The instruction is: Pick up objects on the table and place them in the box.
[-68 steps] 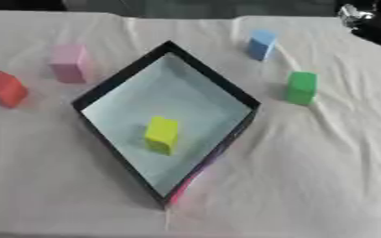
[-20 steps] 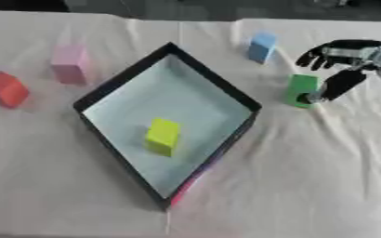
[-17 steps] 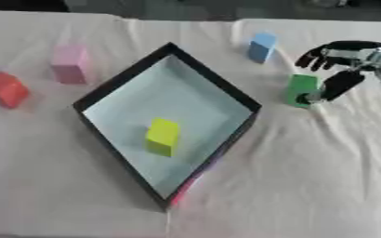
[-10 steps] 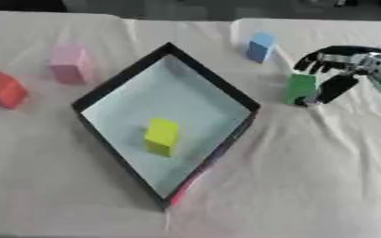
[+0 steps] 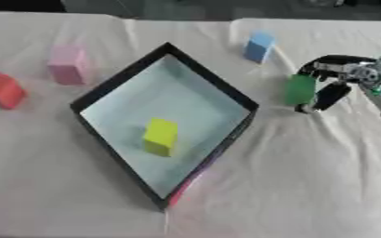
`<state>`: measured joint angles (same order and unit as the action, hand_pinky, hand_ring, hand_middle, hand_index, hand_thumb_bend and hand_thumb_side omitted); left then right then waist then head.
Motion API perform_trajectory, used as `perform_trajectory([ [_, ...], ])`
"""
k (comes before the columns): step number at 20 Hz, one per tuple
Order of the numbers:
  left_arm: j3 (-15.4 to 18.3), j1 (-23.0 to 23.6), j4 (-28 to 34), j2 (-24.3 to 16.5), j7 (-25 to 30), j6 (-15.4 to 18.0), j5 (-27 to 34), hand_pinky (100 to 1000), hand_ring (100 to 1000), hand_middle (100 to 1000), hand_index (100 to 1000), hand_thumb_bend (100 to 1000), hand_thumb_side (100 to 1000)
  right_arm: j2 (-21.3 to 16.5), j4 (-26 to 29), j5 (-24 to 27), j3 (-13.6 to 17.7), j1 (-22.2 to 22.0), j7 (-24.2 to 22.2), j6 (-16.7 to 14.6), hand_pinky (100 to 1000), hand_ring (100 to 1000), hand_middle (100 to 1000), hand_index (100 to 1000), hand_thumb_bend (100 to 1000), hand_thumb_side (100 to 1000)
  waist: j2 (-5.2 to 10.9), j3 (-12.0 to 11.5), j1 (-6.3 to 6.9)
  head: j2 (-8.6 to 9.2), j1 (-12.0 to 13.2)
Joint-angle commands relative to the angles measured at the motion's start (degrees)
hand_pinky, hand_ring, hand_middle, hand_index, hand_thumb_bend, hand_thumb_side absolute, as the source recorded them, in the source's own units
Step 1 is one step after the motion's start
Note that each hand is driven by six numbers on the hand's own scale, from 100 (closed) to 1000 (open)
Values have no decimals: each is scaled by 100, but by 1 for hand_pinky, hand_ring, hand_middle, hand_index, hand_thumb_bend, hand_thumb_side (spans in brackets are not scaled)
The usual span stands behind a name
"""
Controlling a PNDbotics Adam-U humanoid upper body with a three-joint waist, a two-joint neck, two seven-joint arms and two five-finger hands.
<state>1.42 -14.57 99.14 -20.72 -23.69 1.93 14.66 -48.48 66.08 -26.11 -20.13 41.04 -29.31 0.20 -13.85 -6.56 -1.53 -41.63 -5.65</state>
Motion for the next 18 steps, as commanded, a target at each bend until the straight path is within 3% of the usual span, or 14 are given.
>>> perform_trajectory([
  [1, 3, -56, 108, -80, 26, 4, 27, 801, 775, 784, 821, 274, 682, -105, 78, 47, 91, 141, 222, 123, 812, 729, 587, 687, 420, 100, 55, -8, 20, 95, 4],
  [6, 1, -55, 105, -90, 32, 6, 28, 801, 776, 783, 819, 274, 681, -277, 891, 441, 220, 128, 621, 481, 796, 690, 553, 653, 284, 100, 74, 2, 3, 96, 8],
  [7, 5, -53, 106, -95, 30, 8, 26, 801, 776, 783, 819, 275, 681, -352, 1186, 545, 249, 149, 645, 545, 796, 687, 558, 657, 228, 222, 77, 6, 0, 84, 12],
  [8, 12, -50, 107, -98, 24, 10, 24, 801, 776, 783, 819, 276, 680, -438, 1517, 676, 283, 168, 641, 601, 797, 686, 560, 661, 263, 100, 80, 11, -3, 76, 14],
  [11, 26, -38, 117, -111, 9, 19, 35, 801, 777, 784, 819, 275, 680, -656, 2461, 1083, 310, 291, 475, 782, 798, 686, 565, 665, 263, 100, 92, 19, -15, 53, -3],
  [15, 33, -18, 115, -130, -3, 19, 33, 802, 778, 784, 819, 276, 679, -655, 3420, 1501, 1, 761, -30, 966, 793, 679, 563, 664, 274, 100, 125, 25, -34, 18, -42],
  [18, 36, -13, 111, -130, -6, 20, 36, 801, 779, 784, 819, 276, 678, -299, 3770, 1600, -478, 1332, -555, 1163, 791, 675, 562, 663, 278, 100, 158, 23, -44, -5, -66],
])
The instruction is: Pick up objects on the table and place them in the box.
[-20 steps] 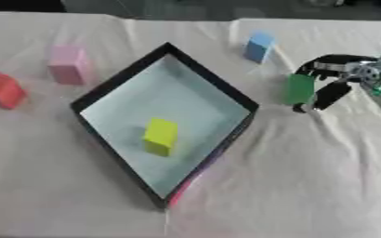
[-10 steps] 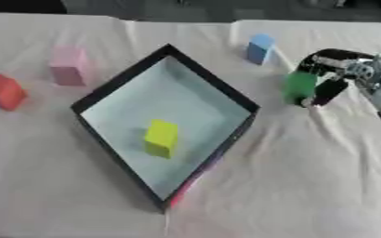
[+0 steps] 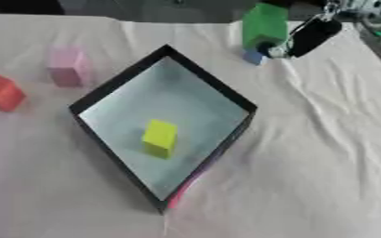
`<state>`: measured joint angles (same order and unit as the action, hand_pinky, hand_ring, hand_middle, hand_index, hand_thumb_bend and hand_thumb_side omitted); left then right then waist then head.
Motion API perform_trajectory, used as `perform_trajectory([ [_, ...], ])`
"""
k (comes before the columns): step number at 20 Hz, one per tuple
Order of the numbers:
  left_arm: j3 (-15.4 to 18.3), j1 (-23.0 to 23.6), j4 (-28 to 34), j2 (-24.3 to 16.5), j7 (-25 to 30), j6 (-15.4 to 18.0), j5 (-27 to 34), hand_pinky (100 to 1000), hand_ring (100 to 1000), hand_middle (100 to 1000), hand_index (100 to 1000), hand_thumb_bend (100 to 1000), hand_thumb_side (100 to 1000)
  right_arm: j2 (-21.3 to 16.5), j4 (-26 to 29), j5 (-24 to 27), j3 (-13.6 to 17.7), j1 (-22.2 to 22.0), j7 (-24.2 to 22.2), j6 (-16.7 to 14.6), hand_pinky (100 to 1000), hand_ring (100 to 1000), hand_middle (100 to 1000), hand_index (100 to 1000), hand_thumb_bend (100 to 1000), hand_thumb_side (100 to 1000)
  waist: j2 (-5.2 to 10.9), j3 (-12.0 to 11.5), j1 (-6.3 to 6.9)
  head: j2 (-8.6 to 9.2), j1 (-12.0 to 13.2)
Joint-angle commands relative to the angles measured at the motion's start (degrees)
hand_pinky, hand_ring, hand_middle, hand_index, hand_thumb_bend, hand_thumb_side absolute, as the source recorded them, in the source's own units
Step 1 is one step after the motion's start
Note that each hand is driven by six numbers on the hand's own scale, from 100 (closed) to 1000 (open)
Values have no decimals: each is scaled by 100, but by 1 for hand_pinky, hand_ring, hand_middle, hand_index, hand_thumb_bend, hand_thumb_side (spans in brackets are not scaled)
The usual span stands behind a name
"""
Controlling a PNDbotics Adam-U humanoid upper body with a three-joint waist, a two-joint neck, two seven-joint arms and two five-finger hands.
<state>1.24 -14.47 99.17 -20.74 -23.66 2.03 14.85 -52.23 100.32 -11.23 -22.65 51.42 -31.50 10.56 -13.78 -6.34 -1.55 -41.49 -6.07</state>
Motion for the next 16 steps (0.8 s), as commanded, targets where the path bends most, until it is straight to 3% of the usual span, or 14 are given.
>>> perform_trajectory([
  [1, 55, -25, 108, -126, -11, 11, 19, 802, 779, 784, 819, 276, 678, 198, 405, 132, -350, 432, -476, 183, 789, 672, 563, 663, 274, 100, 157, -4, -43, -22, -28],
  [4, 57, -43, 112, -111, -14, 17, 32, 802, 780, 784, 819, 278, 676, 653, 432, 136, -712, 789, -863, 304, 789, 671, 564, 664, 266, 100, 169, -22, -43, -26, -34],
  [8, 47, -68, 115, -94, -3, 19, 47, 802, 781, 784, 819, 278, 676, 1186, 66, -182, -1005, 906, -1042, 370, 786, 670, 568, 668, 276, 100, 167, -47, -36, -27, -33],
  [16, 24, -95, 119, -68, 23, 12, 56, 802, 783, 785, 819, 277, 678, 1766, -961, -1032, -1220, 678, -819, -100, 784, 674, 572, 674, 310, 100, 129, -83, -14, -25, -64],
])
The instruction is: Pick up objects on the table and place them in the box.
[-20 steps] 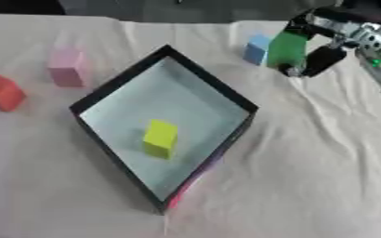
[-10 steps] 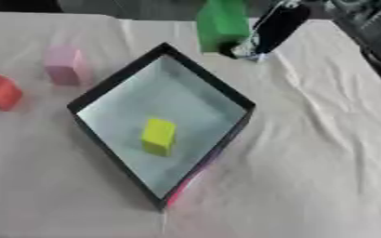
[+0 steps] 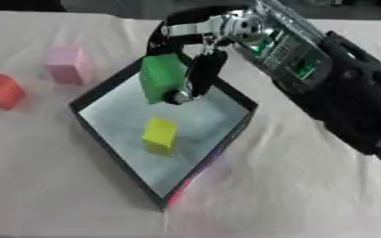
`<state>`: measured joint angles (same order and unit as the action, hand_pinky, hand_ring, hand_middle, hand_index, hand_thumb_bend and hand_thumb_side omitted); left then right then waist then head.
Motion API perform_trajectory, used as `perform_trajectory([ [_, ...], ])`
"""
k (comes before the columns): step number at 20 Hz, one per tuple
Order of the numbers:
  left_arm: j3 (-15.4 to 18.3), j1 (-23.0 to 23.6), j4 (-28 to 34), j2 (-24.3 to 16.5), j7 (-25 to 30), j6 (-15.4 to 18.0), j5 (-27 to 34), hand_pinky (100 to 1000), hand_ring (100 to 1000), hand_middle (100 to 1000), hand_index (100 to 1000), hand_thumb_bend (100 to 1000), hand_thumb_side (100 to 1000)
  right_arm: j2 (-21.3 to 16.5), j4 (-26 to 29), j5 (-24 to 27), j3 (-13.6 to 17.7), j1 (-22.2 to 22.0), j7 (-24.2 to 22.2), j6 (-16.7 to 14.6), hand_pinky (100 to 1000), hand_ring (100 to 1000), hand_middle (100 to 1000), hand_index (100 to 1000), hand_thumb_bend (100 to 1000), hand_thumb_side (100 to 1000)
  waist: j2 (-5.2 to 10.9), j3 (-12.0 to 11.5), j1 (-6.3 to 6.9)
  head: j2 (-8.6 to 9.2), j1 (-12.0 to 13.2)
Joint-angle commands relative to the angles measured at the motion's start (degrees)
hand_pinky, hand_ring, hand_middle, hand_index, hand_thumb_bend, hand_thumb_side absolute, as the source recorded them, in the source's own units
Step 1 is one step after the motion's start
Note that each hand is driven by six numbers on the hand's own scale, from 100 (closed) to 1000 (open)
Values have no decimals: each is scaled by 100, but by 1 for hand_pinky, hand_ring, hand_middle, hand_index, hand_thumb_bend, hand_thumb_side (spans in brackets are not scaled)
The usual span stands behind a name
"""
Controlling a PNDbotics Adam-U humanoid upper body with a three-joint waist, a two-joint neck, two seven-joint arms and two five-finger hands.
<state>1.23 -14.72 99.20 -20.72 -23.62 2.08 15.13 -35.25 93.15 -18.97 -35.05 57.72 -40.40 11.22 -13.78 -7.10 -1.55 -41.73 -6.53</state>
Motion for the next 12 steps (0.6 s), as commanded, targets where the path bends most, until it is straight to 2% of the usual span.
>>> perform_trajectory([
  [1, 24, -72, 117, -67, 22, 7, 28, 802, 783, 784, 818, 276, 678, 125, -368, -356, 13, 22, 103, -245, 784, 674, 573, 675, 308, 100, 125, -10, -12, 2, -23],
  [7, 14, -100, 119, -46, 34, 4, 34, 802, 785, 785, 819, 276, 678, 380, -968, -739, -57, -155, 160, -644, 793, 711, 617, 717, 351, 134, 106, -41, -8, 32, -44],
  [9, 9, -101, 117, -45, 40, 3, 34, 802, 786, 785, 819, 276, 679, 401, -1040, -808, -51, -172, 180, -713, 813, 766, 716, 799, 420, 193, 106, -42, -9, 27, -45],
  [12, 0, -97, 114, -46, 52, 1, 33, 802, 786, 785, 818, 276, 679, 394, -1064, -892, -10, -166, 274, -749, 842, 820, 797, 869, 482, 293, 109, -38, -11, 37, -39],
])
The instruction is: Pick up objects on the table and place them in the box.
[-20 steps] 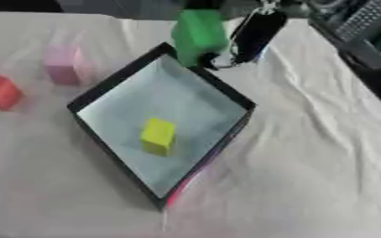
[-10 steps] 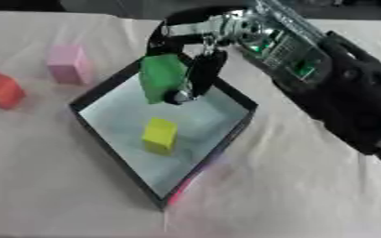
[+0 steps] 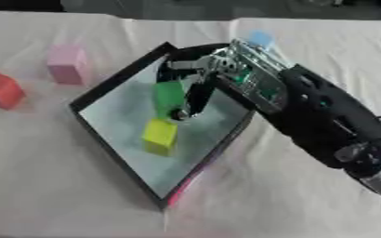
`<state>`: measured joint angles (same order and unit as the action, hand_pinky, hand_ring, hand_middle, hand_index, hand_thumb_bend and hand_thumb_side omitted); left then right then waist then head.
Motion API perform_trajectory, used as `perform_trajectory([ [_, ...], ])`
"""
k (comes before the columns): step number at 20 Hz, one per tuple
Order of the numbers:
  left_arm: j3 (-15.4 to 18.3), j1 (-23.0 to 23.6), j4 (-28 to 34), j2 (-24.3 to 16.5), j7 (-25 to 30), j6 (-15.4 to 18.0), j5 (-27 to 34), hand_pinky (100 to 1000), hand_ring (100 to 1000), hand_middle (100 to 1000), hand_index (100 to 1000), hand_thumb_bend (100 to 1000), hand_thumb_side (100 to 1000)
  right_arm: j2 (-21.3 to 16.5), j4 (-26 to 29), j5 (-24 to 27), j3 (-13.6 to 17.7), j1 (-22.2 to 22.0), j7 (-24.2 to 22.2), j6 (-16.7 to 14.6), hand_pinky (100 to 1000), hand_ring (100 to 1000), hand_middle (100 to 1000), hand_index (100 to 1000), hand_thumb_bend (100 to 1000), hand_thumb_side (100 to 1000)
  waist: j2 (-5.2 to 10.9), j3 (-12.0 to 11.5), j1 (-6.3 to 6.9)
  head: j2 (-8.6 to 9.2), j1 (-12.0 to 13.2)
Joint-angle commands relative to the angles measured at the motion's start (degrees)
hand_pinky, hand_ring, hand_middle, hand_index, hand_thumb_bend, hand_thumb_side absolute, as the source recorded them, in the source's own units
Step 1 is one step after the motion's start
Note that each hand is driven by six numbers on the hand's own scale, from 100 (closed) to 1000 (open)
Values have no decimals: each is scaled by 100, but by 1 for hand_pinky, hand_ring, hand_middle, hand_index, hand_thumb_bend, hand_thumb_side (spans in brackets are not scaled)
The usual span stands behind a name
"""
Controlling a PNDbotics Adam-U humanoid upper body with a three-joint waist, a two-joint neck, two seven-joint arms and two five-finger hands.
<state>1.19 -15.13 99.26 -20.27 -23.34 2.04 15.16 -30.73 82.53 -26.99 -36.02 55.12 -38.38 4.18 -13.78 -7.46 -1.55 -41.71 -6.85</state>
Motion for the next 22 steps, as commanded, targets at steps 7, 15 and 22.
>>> perform_trajectory([
  [7, 3, -43, 99, -97, 35, 2, 27, 802, 789, 785, 818, 275, 678, -316, -37, -16, 298, 141, 147, 11, 857, 840, 833, 886, 491, 348, 129, 14, -19, 41, 13],
  [15, 35, -8, 95, -121, 6, 9, 13, 803, 791, 786, 818, 273, 680, -1274, 234, 848, 1273, 428, 200, 268, 867, 840, 826, 878, 438, 286, 117, 73, -23, 31, 37],
  [22, 34, -35, 109, -114, 7, 10, 12, 803, 793, 787, 818, 271, 682, -1471, -1008, 261, 1891, 524, -92, -230, 884, 880, 851, 894, 473, 242, 52, 50, -15, 107, 26],
])
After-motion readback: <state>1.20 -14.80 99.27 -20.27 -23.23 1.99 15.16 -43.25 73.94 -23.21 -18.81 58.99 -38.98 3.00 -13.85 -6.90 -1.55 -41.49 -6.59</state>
